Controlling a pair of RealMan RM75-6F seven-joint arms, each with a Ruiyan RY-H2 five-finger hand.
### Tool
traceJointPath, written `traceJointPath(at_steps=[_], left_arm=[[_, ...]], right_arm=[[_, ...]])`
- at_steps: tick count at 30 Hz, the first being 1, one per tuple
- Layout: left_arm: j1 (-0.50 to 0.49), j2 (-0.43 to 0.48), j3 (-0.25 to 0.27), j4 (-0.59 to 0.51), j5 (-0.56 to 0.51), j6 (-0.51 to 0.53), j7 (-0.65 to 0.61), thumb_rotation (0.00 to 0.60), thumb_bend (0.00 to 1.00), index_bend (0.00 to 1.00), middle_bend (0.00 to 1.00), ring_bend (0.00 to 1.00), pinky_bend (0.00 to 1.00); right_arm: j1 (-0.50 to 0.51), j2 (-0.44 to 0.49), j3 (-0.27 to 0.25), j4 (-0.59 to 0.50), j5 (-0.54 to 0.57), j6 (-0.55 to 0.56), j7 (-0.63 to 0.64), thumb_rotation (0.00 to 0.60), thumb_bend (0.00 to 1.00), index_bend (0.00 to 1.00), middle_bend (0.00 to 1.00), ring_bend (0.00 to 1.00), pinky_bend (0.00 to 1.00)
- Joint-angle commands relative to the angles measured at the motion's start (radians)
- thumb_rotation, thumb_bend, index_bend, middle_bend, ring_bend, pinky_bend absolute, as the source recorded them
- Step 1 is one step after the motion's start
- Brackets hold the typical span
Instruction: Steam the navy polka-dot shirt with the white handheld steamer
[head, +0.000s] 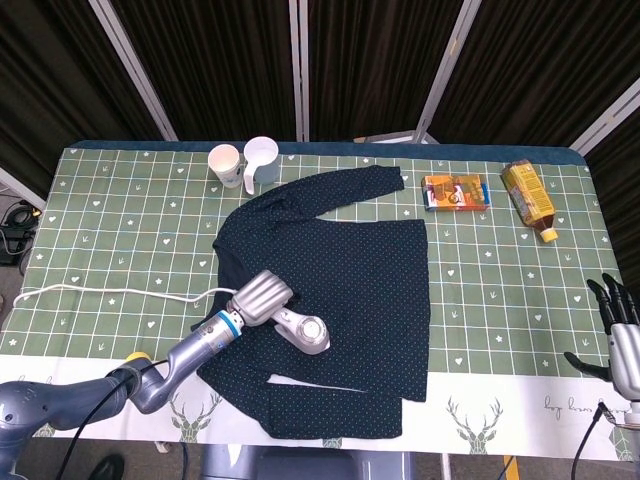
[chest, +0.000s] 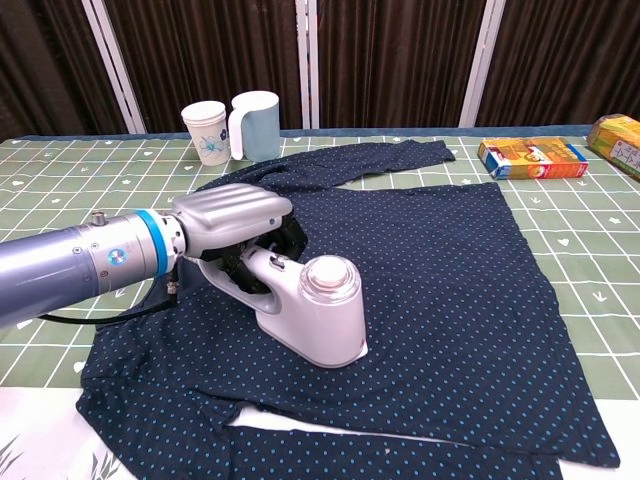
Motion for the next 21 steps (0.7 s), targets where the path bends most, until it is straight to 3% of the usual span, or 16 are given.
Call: traceJointPath(at_steps=[1, 21], left_arm=[[0.002, 0.001, 0.004, 0.008, 0.002, 0.0, 0.002, 0.6, 0.72, 1.0, 0.93, 0.87, 1.0], [0.02, 0.03, 0.016, 0.056, 0.005, 0.012, -0.035, 0.6, 0.72, 1.0, 0.93, 0.87, 1.0]], right_arm=[[0.0, 0.0, 0.0, -0.002, 0.0, 0.0, -0.001, 0.6, 0.0, 0.0, 0.0, 0.0, 0.0], [0.002, -0.003, -0.001, -0.002, 0.002, -0.003, -0.01, 0.6, 0.0, 0.0, 0.0, 0.0, 0.0]])
